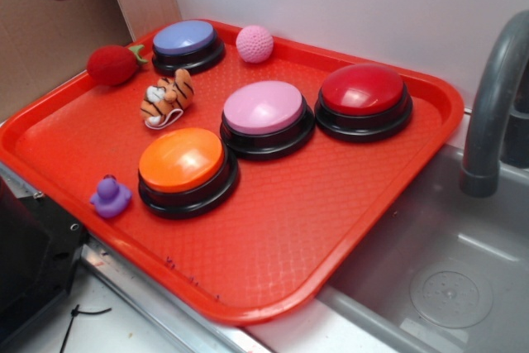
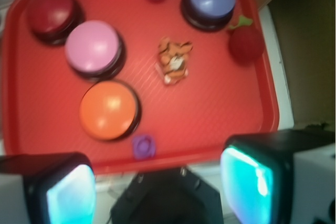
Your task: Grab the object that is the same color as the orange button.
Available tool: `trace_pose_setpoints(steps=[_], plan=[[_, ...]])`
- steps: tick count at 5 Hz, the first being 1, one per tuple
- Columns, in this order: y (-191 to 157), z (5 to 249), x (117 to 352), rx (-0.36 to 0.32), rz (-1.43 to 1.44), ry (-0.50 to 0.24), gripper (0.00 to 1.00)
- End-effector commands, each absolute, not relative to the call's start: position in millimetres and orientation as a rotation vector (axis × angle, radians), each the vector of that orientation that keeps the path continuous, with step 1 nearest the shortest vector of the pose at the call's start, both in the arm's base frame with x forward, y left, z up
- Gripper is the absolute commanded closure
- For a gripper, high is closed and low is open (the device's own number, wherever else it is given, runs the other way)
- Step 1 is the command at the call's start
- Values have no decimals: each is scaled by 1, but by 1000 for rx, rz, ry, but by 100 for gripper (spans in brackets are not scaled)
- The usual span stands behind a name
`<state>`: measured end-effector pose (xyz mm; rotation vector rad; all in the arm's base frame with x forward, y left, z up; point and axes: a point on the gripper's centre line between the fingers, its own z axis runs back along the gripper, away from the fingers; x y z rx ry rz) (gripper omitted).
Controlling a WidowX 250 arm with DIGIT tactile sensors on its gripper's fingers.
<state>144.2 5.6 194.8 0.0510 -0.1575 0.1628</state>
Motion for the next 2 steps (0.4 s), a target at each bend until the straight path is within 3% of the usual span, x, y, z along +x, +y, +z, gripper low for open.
trace_pose_setpoints(steps=[1,2], plan=[[51,136,199,112,269,-178,0],[58,110,217,183,315,-221,0]])
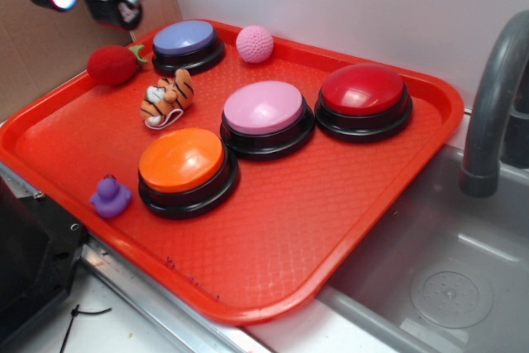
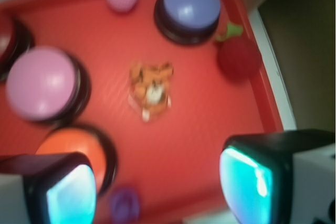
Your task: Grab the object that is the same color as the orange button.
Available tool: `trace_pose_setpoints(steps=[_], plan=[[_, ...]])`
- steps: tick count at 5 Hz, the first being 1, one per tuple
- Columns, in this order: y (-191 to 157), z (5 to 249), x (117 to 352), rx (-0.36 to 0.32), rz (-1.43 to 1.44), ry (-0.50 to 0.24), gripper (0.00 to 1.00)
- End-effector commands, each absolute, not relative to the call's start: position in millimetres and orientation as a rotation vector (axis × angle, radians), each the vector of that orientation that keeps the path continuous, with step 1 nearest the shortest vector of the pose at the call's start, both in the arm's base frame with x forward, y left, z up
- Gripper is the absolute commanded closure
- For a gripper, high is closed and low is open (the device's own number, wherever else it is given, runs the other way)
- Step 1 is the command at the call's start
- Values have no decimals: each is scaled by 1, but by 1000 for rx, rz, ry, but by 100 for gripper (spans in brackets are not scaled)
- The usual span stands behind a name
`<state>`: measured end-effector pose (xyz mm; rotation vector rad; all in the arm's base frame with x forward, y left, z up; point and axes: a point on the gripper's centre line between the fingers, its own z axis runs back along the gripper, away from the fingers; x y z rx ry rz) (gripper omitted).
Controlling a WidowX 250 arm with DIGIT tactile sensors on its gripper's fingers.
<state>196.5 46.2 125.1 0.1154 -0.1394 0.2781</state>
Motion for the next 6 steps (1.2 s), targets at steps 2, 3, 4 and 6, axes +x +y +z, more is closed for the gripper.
trace_pose_setpoints(steps=[2,3,4,6], plan=[[57,57,235,218,337,-222,0],[64,35,232,224,360,-205,0],[71,25,227,162,372,-195,0],[72,52,225,174,302,-122,100]])
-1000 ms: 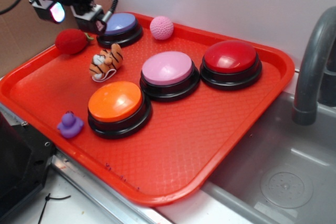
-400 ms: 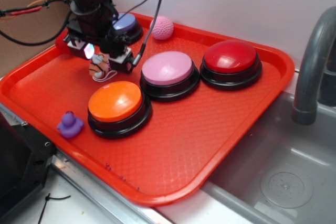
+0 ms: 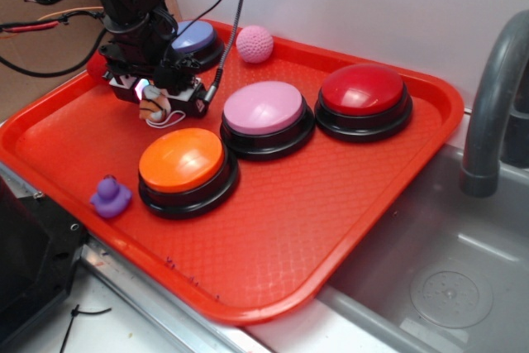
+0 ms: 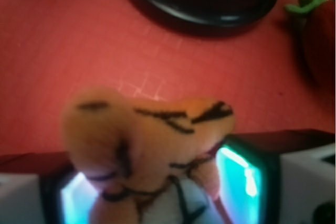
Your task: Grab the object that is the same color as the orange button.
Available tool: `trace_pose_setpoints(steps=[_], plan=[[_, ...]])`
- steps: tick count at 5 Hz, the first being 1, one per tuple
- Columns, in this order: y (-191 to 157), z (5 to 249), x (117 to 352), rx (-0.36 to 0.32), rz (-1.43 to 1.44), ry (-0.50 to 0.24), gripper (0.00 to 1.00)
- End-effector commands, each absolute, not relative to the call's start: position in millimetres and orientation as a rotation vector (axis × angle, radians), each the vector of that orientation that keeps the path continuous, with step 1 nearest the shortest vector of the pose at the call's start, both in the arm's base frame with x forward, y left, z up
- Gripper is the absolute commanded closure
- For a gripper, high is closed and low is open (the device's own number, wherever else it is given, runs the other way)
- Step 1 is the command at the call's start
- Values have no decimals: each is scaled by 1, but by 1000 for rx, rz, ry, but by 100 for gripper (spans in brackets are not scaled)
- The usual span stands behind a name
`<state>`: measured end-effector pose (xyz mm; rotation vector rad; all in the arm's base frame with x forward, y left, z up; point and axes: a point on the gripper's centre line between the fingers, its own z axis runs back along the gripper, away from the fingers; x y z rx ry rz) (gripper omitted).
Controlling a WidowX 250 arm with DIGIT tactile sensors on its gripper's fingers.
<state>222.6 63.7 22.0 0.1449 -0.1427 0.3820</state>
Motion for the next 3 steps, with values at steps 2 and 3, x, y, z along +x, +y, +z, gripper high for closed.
trace_pose_setpoints(steps=[2,3], plan=[[40,132,221,120,73,-22,100],[6,175,208,53,-3,-68,100]])
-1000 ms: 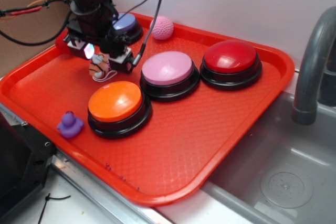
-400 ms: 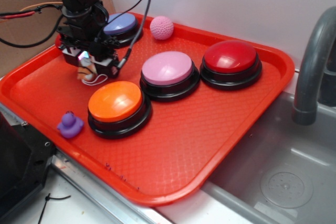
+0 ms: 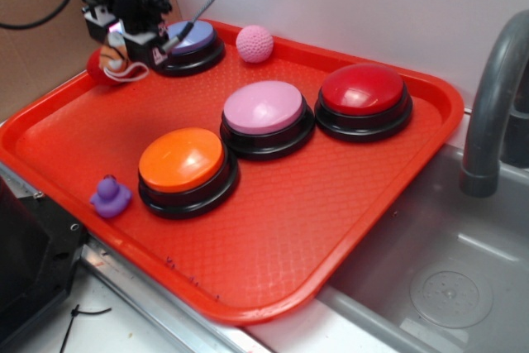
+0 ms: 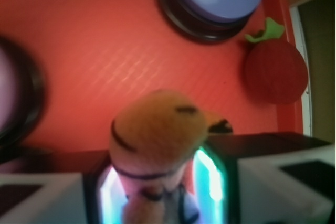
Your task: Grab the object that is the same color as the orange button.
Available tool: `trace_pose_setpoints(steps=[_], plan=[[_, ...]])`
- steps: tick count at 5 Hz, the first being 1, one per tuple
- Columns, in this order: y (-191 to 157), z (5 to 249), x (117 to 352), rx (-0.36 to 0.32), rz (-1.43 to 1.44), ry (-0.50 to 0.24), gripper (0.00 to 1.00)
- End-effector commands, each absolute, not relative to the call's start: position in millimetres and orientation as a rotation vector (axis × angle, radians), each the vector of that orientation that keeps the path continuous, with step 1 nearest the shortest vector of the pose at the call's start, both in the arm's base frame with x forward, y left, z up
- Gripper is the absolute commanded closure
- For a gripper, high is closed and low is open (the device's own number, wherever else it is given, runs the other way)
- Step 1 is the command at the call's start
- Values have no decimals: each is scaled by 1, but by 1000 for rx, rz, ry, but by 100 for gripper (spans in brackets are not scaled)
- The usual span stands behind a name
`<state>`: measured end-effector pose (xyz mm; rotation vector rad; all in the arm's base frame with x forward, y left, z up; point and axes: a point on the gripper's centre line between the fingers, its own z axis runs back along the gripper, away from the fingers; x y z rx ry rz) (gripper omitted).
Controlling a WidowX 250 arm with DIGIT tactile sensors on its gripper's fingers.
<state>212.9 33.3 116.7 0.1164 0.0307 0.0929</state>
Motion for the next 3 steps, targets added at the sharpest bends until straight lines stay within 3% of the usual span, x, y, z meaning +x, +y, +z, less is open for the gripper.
trace_pose_setpoints(steps=[1,2,3], plan=[[-7,206,189,11,-35,-86,100],[-13,211,181,34,-44,-125,100],[-4,200,183,-18,-28,-74,100]])
